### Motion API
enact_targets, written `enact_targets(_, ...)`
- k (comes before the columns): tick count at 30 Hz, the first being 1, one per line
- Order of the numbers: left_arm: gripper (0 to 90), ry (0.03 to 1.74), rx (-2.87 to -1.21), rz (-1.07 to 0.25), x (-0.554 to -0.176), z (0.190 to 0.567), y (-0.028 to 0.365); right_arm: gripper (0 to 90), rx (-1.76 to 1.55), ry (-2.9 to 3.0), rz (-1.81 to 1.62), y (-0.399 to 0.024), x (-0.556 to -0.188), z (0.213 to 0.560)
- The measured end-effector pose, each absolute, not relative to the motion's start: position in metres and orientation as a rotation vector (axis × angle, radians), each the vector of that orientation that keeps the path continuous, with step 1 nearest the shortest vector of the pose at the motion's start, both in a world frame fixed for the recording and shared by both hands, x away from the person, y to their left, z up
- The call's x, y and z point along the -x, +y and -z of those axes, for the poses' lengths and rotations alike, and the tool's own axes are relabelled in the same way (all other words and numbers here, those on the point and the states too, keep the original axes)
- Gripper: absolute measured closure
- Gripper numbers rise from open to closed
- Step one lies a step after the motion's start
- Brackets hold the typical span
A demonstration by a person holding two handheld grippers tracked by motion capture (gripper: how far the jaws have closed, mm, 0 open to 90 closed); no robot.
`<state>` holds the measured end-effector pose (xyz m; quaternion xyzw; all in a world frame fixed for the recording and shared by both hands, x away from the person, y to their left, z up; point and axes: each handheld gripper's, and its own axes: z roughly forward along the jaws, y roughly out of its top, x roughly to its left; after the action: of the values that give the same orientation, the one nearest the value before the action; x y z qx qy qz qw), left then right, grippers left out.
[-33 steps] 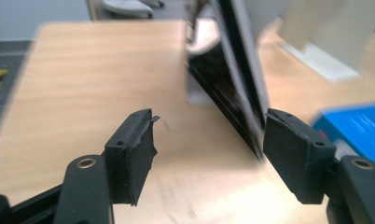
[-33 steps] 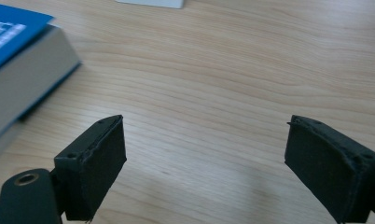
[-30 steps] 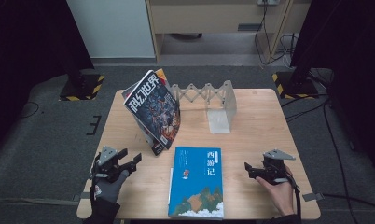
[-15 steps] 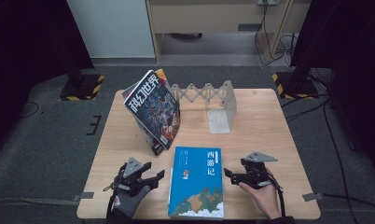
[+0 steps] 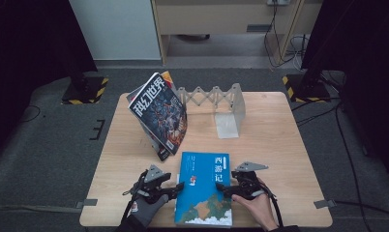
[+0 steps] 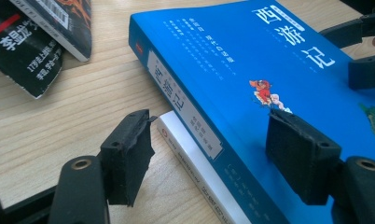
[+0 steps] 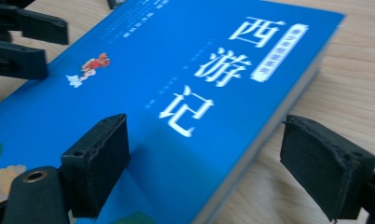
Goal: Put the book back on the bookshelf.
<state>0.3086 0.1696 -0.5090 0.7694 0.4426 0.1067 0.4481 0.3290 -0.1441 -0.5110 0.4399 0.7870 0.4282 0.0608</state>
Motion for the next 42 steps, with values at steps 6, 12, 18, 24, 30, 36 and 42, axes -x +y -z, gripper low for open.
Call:
enact_targets(6,25.1,1.075,-1.906,-0.222,-0.314,0.513,0.163,13.2,-1.326,2.388,-1.305,-0.139,-0.329,0.513)
enact_targets(12,22.8,1.082,-1.893,-0.187,-0.320,0.516,0.164,10.4,-1.353,2.403,-1.306,-0.138,-0.331,0.515)
enact_targets(18,23.0,1.082,-1.863,-0.114,-0.326,0.520,0.166,10.2,-1.348,2.406,-1.300,-0.135,-0.333,0.514)
enact_targets(24,23.5,1.050,-1.874,-0.095,-0.325,0.521,0.163,10.6,-1.331,2.399,-1.296,-0.131,-0.334,0.514)
enact_targets(30,23.1,1.047,-1.880,-0.121,-0.323,0.520,0.162,10.8,-1.312,2.398,-1.293,-0.130,-0.334,0.513)
enact_targets(36,22.9,1.062,-1.875,-0.150,-0.315,0.519,0.163,16.1,-1.301,2.399,-1.328,-0.137,-0.333,0.514)
enact_targets(42,22.9,1.081,-1.846,-0.155,-0.312,0.522,0.160,14.0,-1.329,2.403,-1.326,-0.135,-0.331,0.515)
